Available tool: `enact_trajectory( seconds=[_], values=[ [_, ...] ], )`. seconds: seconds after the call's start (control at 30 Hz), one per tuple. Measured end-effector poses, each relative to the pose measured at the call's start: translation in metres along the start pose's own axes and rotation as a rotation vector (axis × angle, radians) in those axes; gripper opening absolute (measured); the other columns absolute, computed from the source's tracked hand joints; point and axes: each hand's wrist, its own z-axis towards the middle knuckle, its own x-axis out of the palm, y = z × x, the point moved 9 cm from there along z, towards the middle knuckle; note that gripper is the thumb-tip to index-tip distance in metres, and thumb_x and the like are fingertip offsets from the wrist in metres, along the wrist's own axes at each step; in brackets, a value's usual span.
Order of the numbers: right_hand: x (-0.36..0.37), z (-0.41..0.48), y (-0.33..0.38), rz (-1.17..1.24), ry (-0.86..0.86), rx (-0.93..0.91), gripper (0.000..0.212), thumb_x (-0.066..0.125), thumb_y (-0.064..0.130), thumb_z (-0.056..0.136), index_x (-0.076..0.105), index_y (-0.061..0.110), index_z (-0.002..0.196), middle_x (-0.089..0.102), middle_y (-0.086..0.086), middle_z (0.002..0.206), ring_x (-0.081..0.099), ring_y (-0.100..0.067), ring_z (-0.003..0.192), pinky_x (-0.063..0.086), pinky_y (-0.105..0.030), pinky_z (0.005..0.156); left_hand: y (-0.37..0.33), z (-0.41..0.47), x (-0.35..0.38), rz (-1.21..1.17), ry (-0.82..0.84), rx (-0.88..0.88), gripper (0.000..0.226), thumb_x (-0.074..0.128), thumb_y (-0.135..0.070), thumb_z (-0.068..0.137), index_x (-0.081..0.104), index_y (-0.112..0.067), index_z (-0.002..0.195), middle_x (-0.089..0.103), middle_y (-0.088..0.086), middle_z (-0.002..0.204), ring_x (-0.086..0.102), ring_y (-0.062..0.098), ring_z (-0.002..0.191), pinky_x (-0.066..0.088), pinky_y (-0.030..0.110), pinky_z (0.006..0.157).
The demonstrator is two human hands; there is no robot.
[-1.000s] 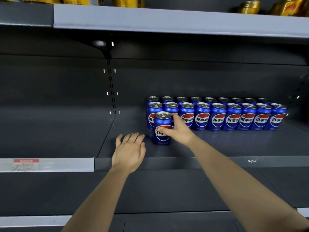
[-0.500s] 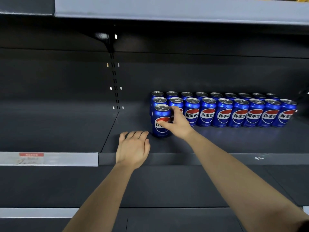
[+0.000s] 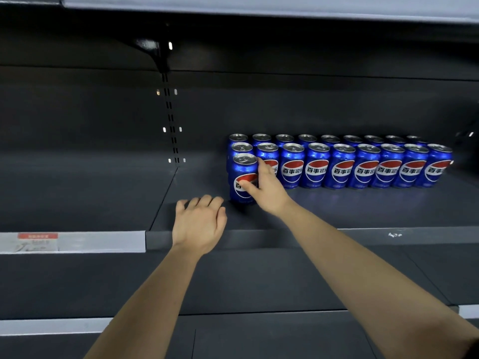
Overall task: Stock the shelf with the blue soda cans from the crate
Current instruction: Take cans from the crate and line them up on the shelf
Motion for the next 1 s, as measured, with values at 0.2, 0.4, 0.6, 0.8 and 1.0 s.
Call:
enact_trajectory(
  seconds=[0.2,0.4,0.6,0.8,1.0],
  values=[
    [-0.015,-0.041,-0.024,-0.1,0.072,0.106,0.079,0.056,0.038,0.096,0.012,0.01,0.155,0.028,-0.01,0.156,0.03,-0.024,0.143,0.031,-0.037,0.115,-0.002,-0.001,-0.003,0.036,-0.032,0.019,0.045,0.019,-0.04,0.092,0.061,-0.022,0.092,0.06,-0.002,0.087,0.057,0.022,0.079,0.033,0.04,0.08],
    [-0.059,-0.085,-0.043,-0.122,0.053,0.121,0.059,0.049,0.031,0.1,0.026,0.013,0.152,0.04,-0.008,0.149,0.047,-0.022,0.13,0.037,-0.033,0.108,-0.007,-0.005,-0.004,0.131,0.024,-0.056,0.036,0.026,-0.035,0.096,0.058,-0.019,0.093,0.059,0.003,0.088,0.055,0.028,0.082,0.031,0.043,0.079],
    [-0.089,-0.118,-0.058,-0.073,-0.022,0.087,0.048,0.054,0.026,0.098,0.043,0.012,0.142,0.053,-0.009,0.132,0.06,-0.02,0.107,0.042,-0.026,0.096,-0.057,-0.029,-0.024,0.124,-0.042,-0.002,0.036,0.03,-0.035,0.09,0.06,-0.015,0.089,0.059,0.009,0.087,0.055,0.032,0.078,0.035,0.042,0.073],
    [-0.106,-0.16,-0.056,-0.132,-0.015,-0.125,0.039,0.056,0.021,0.096,0.052,0.01,0.133,0.056,-0.009,0.127,0.055,-0.019,0.117,0.04,-0.023,0.097,-0.128,-0.056,-0.041,0.115,-0.096,0.037,0.033,0.033,-0.034,0.088,0.061,-0.015,0.09,0.059,0.008,0.089,0.053,0.032,0.079,0.038,0.041,0.072],
    [-0.124,-0.219,-0.107,-0.149,0.149,-0.159,0.038,0.054,0.023,0.096,0.051,0.013,0.133,0.055,-0.004,0.127,0.054,-0.016,0.116,0.046,-0.031,0.098,-0.195,-0.109,-0.019,0.101,-0.036,-0.013,0.036,0.032,-0.034,0.089,0.062,-0.014,0.09,0.059,0.006,0.089,0.054,0.031,0.079,0.038,0.042,0.072]
  ],
)
